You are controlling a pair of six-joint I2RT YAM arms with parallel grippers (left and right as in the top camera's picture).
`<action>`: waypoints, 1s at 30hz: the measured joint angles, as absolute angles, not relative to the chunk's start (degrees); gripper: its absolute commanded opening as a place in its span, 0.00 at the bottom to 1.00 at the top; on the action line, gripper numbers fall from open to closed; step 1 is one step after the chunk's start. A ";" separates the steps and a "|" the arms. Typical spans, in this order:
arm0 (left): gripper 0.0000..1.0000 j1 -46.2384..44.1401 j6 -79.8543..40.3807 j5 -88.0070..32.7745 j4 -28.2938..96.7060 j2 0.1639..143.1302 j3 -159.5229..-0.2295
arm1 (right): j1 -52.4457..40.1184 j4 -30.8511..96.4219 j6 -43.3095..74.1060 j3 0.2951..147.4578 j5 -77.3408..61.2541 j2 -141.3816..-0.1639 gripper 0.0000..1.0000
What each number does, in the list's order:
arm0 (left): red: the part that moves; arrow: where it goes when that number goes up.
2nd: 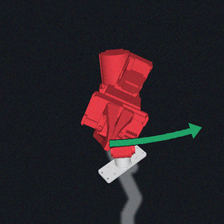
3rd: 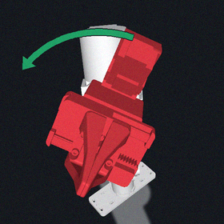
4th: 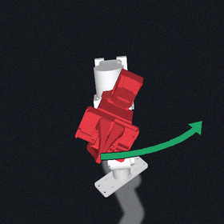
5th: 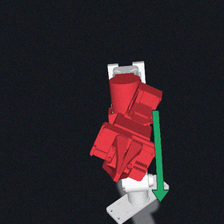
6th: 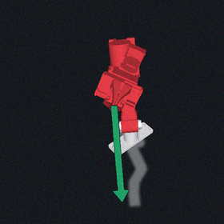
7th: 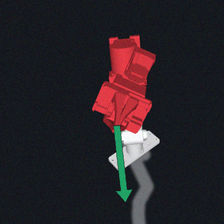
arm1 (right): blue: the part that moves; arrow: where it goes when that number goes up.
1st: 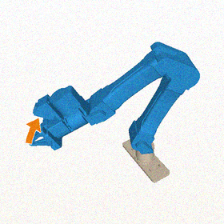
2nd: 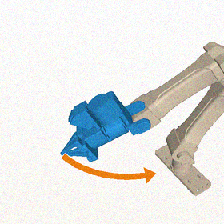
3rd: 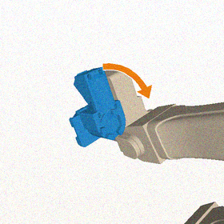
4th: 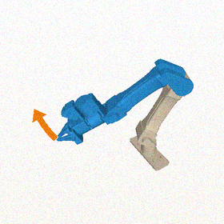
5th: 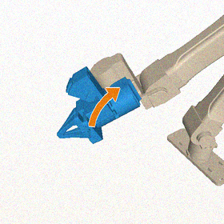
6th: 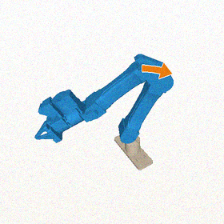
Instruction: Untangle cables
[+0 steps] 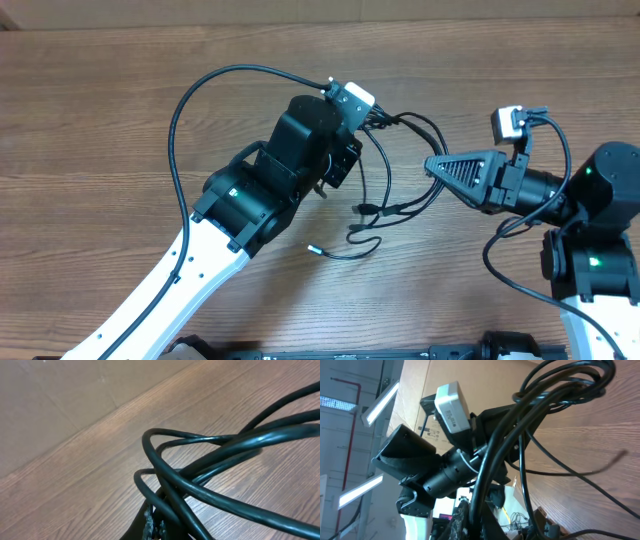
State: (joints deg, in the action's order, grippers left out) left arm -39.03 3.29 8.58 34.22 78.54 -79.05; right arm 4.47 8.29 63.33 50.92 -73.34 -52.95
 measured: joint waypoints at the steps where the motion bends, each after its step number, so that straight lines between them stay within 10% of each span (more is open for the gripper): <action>1: 0.04 -39.03 3.29 8.75 33.98 78.54 -79.05 | 4.47 8.34 62.70 50.92 -73.41 -53.47 0.04; 15: 0.04 -39.03 3.29 10.15 28.84 76.49 -79.05 | 4.47 11.62 55.11 50.92 -74.11 -62.43 0.04; 22: 0.04 -38.57 3.31 10.17 27.31 71.13 -79.05 | 4.47 12.69 50.96 50.85 -74.00 -65.12 0.59; 30: 0.04 -38.11 10.76 10.37 27.31 69.43 -79.05 | 4.47 19.81 44.88 50.85 -68.47 -65.10 0.71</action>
State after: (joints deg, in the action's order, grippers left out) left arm -38.11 10.76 10.37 27.31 69.43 -79.05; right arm 4.47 19.81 44.88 50.85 -68.47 -65.10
